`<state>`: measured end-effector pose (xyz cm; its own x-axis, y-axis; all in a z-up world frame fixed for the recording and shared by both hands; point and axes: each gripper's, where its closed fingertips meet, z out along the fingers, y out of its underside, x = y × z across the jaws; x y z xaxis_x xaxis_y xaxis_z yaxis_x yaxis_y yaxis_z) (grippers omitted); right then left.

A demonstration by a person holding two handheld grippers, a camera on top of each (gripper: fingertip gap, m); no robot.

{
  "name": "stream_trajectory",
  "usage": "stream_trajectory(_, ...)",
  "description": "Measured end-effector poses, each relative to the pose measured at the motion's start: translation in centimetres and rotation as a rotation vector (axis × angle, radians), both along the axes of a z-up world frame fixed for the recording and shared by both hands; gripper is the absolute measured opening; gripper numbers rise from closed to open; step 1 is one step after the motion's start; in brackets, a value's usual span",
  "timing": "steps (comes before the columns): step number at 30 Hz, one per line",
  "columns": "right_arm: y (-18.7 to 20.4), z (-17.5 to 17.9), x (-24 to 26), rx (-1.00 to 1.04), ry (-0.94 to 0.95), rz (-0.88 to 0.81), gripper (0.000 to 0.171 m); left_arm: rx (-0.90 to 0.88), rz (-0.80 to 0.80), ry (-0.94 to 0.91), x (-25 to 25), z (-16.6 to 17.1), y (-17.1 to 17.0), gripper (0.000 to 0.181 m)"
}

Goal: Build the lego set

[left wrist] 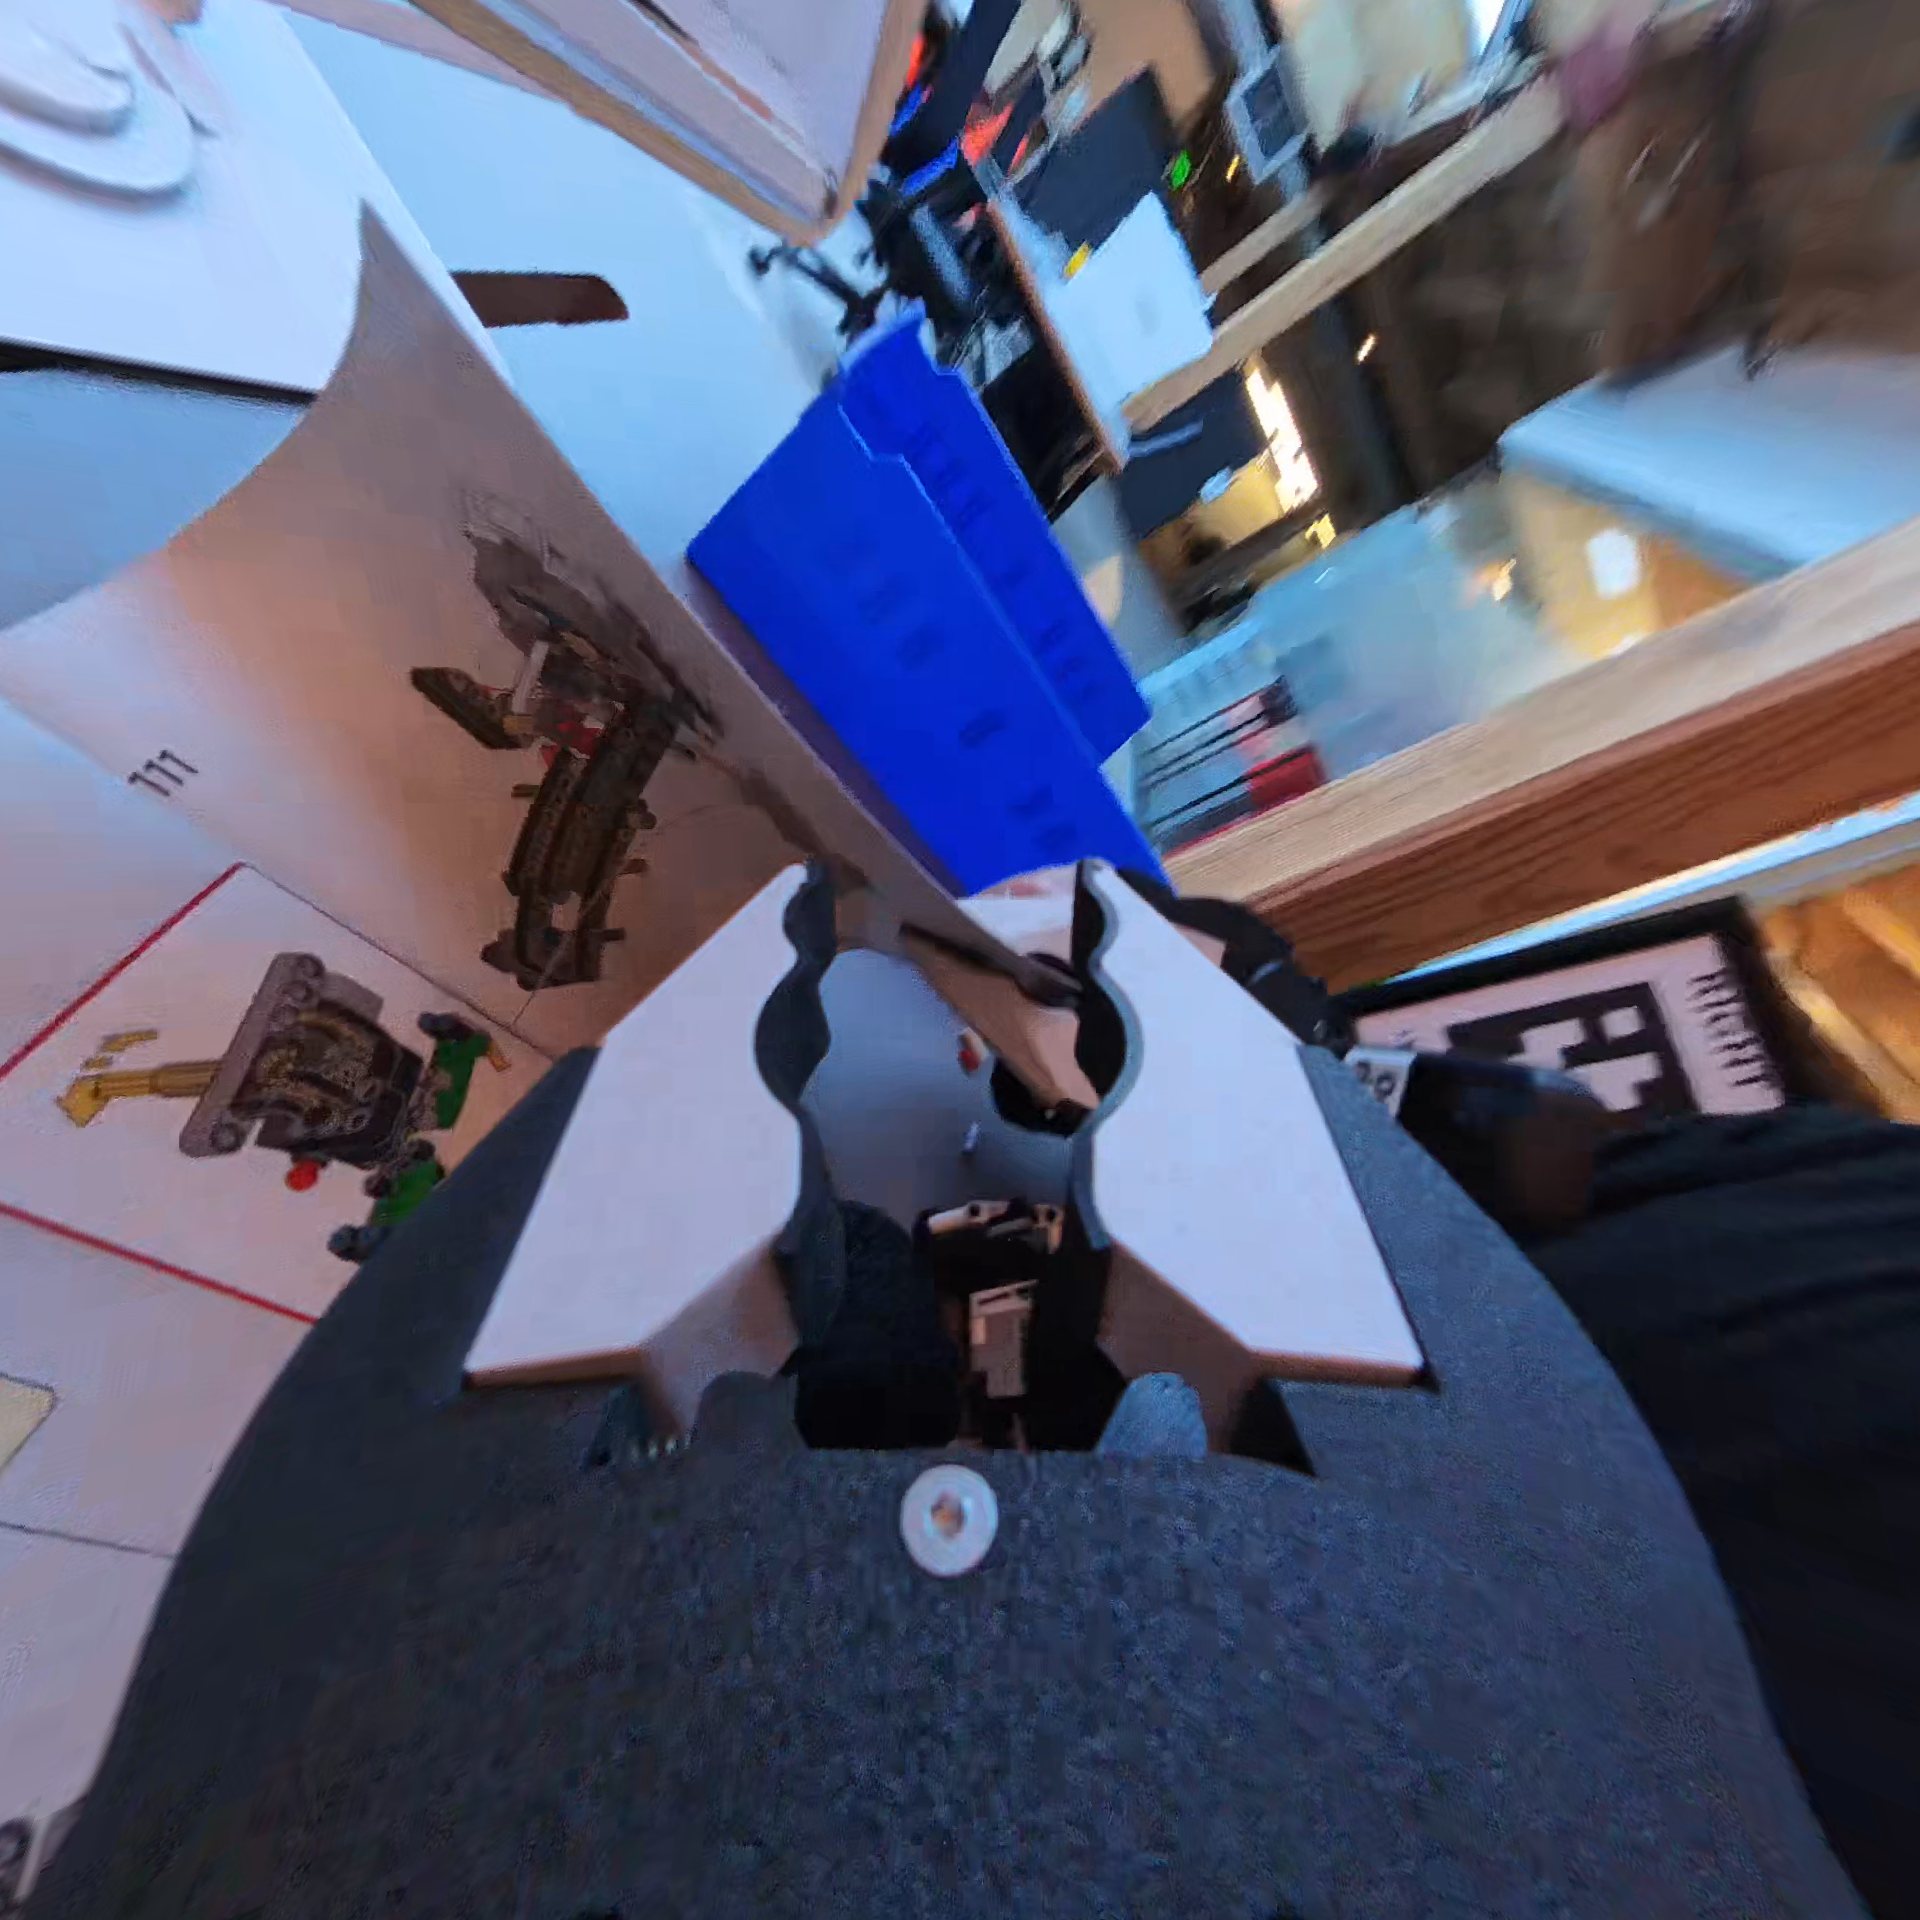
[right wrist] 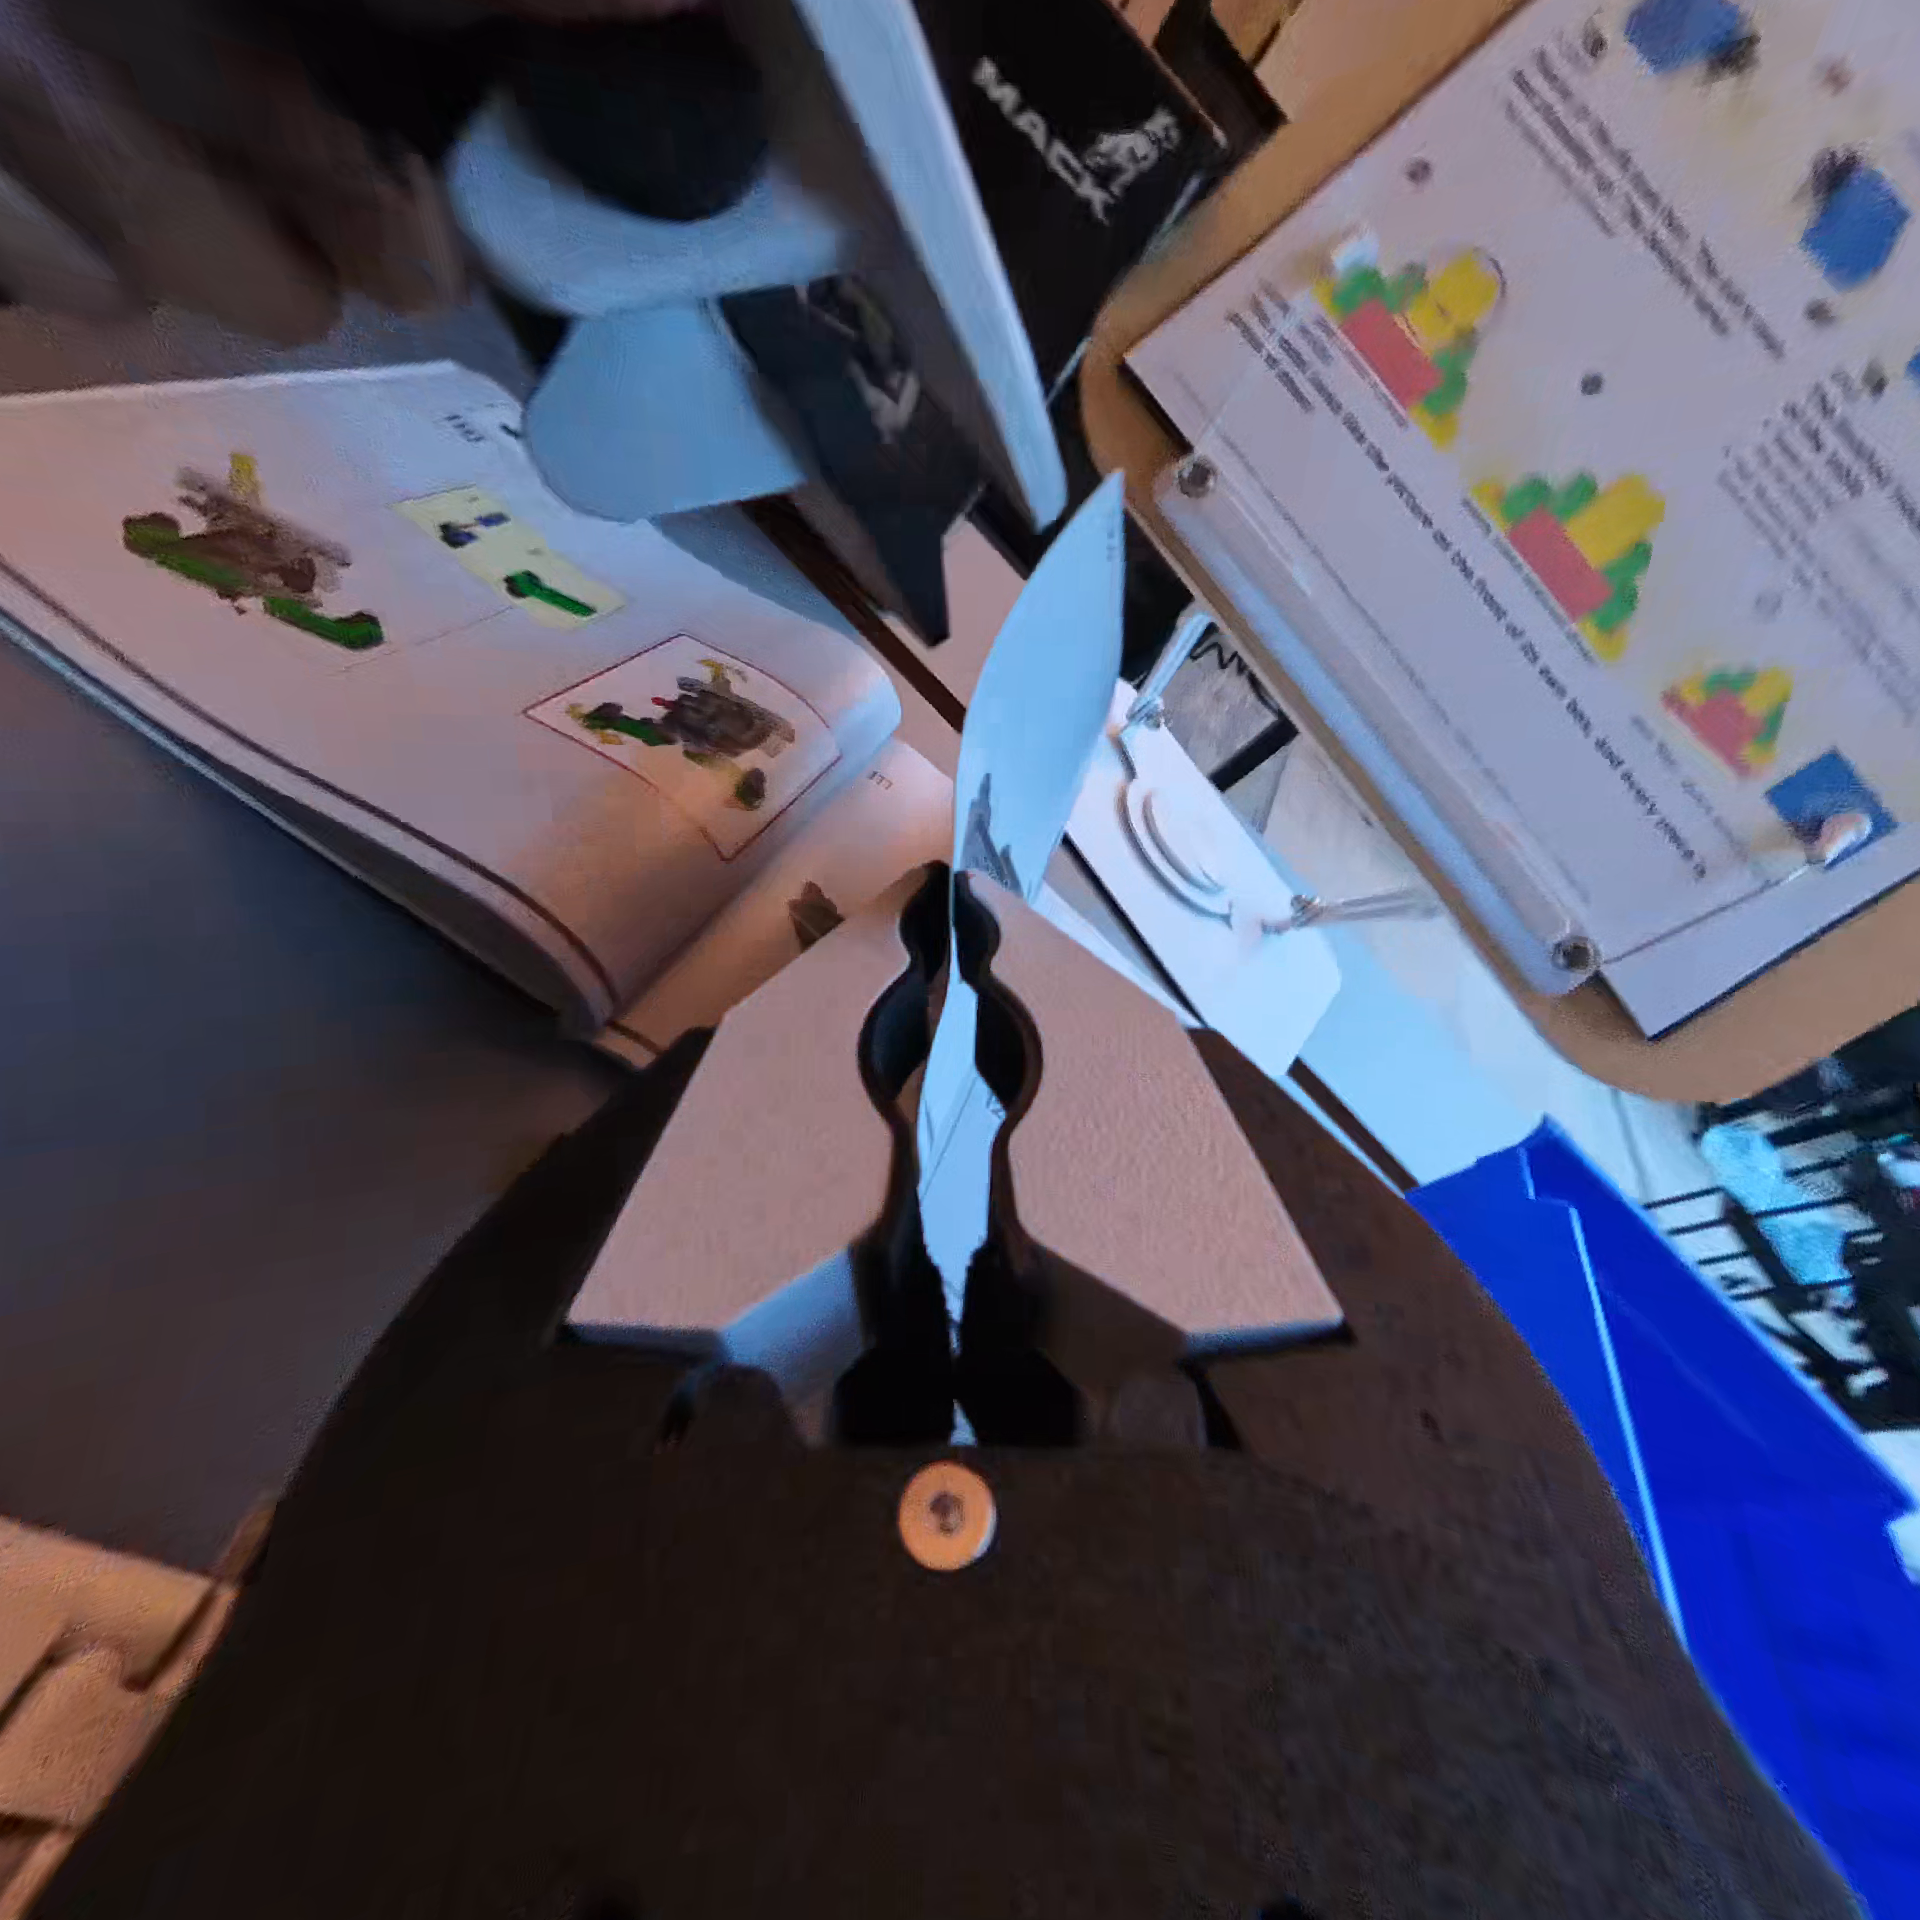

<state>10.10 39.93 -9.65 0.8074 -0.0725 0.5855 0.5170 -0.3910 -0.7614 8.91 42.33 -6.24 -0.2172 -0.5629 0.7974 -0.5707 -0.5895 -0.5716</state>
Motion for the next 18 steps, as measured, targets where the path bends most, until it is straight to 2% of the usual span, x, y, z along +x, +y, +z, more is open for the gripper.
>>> stream_trajectory(4,0.3,-0.1,-1.5,-0.012,-0.034,0.049,0.000,-0.084,0.016,-0.005,-0.1,-0.7,0.5,0.030)
stream_trajectory(6,0.3,-0.2,-1.6,-0.017,-0.029,0.046,0.000,-0.101,0.020,-0.012,-0.2,-0.9,0.3,0.001)
stream_trajectory(10,-0.1,-0.2,-2.4,-0.029,0.095,0.085,0.006,-0.122,0.034,-0.053,0.0,-0.8,0.5,0.000)
stream_trajectory(12,-0.7,0.5,-3.1,-0.042,0.244,0.130,0.029,-0.135,0.020,-0.088,0.1,-0.4,0.6,0.000)
stream_trajectory(15,-1.5,2.5,-2.8,-0.037,0.567,0.202,0.060,-0.123,-0.018,-0.155,0.0,0.3,0.2,0.000)
stream_trajectory(17,-1.1,4.0,-1.9,0.004,0.805,0.261,0.073,-0.116,-0.060,-0.192,-0.1,0.8,-0.4,0.000)
stream_trajectory(18,-0.7,4.4,-1.7,0.004,0.905,0.304,0.074,-0.109,-0.081,-0.210,-0.1,1.0,-0.9,0.000)
